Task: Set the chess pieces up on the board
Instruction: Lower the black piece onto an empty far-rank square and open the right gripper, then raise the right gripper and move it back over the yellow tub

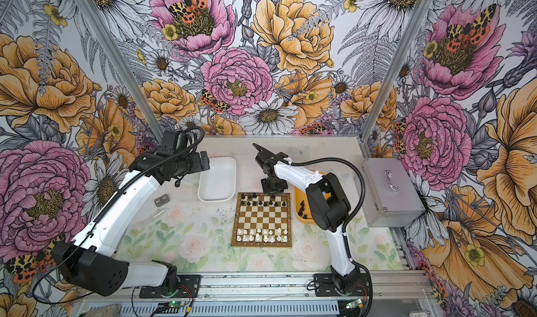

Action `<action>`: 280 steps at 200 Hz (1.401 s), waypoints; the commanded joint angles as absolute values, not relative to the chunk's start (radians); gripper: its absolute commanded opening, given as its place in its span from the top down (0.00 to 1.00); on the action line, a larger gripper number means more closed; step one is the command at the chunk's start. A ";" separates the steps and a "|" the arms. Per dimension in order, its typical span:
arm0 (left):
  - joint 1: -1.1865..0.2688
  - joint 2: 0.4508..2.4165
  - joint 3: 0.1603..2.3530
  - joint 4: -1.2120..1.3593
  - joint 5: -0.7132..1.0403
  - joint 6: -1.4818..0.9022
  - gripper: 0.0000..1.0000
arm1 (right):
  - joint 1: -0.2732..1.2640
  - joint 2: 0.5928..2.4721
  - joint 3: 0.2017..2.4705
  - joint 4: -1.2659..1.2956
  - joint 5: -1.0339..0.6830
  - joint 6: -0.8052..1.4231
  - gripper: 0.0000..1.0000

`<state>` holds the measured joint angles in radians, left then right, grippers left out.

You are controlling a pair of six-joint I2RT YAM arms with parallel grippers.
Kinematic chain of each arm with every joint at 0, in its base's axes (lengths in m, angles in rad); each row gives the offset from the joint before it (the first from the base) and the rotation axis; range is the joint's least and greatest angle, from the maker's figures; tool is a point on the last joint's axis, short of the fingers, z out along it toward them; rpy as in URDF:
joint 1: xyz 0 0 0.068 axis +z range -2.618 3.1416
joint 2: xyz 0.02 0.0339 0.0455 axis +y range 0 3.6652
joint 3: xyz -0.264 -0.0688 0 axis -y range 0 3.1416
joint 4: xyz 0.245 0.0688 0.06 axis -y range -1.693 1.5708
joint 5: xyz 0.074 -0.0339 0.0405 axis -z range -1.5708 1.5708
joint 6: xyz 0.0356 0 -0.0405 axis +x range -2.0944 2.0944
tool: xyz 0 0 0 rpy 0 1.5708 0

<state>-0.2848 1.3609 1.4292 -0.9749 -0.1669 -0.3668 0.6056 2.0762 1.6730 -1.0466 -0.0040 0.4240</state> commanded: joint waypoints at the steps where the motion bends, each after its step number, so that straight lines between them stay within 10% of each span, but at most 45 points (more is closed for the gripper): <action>1: -0.275 1.356 1.427 -0.956 -0.166 -0.383 0.01 | 0.614 2.070 1.689 -1.038 0.008 0.416 0.71; 150: -0.273 1.391 1.483 -0.944 -0.168 -0.366 0.01 | 0.574 1.940 1.808 -1.039 0.066 0.438 0.50; 280: -0.620 1.810 1.807 -0.868 -0.004 -0.382 0.01 | 0.393 1.658 1.346 -1.030 0.175 0.593 0.63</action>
